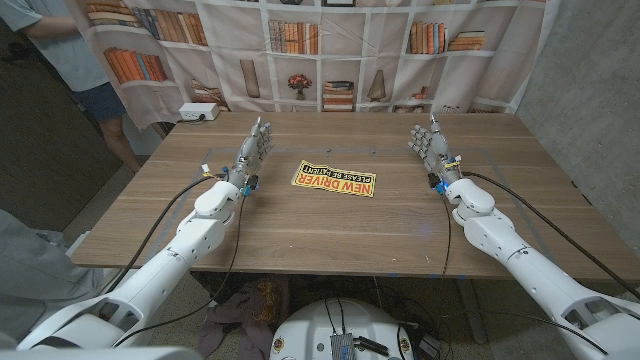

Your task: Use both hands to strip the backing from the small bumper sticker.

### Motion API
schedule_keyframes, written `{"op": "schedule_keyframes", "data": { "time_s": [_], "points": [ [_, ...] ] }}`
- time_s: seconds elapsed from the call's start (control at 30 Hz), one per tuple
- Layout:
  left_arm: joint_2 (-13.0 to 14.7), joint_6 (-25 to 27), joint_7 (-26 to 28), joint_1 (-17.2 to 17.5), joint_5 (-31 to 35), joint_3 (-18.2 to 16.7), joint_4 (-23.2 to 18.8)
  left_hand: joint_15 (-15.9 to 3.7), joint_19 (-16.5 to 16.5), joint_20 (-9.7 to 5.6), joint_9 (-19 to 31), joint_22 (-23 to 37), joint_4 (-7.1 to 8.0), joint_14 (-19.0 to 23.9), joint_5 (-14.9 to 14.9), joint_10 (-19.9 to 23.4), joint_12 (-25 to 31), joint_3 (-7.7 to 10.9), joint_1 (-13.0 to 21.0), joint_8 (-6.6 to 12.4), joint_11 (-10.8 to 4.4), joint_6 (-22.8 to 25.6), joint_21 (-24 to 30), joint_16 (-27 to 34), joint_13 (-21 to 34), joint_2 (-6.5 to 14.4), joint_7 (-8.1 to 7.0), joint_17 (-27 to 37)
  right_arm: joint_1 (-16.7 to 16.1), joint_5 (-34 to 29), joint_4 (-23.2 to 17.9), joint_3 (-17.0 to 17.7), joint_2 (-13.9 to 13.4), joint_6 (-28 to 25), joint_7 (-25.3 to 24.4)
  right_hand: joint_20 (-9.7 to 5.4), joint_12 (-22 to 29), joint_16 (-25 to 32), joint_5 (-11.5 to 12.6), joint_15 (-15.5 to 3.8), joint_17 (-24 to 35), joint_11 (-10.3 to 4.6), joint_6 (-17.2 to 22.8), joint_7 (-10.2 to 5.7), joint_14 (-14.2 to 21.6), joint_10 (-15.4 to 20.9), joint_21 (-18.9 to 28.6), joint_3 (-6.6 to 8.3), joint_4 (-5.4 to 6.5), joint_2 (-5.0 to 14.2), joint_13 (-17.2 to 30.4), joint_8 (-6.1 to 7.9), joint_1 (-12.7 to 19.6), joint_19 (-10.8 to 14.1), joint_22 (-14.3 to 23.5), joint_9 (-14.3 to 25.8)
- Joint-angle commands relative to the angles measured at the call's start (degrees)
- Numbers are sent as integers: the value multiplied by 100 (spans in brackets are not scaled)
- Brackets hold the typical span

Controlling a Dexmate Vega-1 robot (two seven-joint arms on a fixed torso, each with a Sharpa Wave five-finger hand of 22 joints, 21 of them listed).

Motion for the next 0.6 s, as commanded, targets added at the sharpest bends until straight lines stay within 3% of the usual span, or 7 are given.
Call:
{"op": "schedule_keyframes", "data": {
  "time_s": [0.03,0.23,0.4,0.6],
  "points": [
    [-31,-34,-77,-35,-14,21,58,-167,50,4,18,7,37,8,26,16,40,-6,1,27,-26,-11,27,24,10,18,-45,21,77,-17,35,-50,36,-61,10,32,35,26,27,37,21,55,-3,45,-41,-13,18,3,29,2,10,36,58,4,9,8],
    [95,1,-14,53,43,-3,-137,-166,47,2,18,7,37,7,25,16,38,-7,4,23,-31,-8,22,23,10,21,-48,21,63,-49,-46,-59,42,-79,-66,27,34,26,26,34,21,53,-3,45,-39,-19,7,3,25,7,10,37,62,7,9,8],
    [348,387,271,180,148,-20,-630,-151,29,86,18,8,36,-10,22,58,50,-11,9,20,5,10,9,16,12,24,-34,23,1,-96,-292,-61,-27,-222,-223,52,35,27,24,132,20,103,-22,50,-37,-24,-31,3,10,14,11,32,79,-2,10,8],
    [470,547,221,172,240,61,-776,-119,15,124,20,10,35,-10,18,123,70,-15,18,21,-26,41,0,18,15,28,-80,25,-98,-187,-407,-55,-83,-177,-321,45,28,13,22,150,21,141,-66,63,-75,-48,-67,5,-3,23,11,18,97,-22,11,9]
  ]
}}
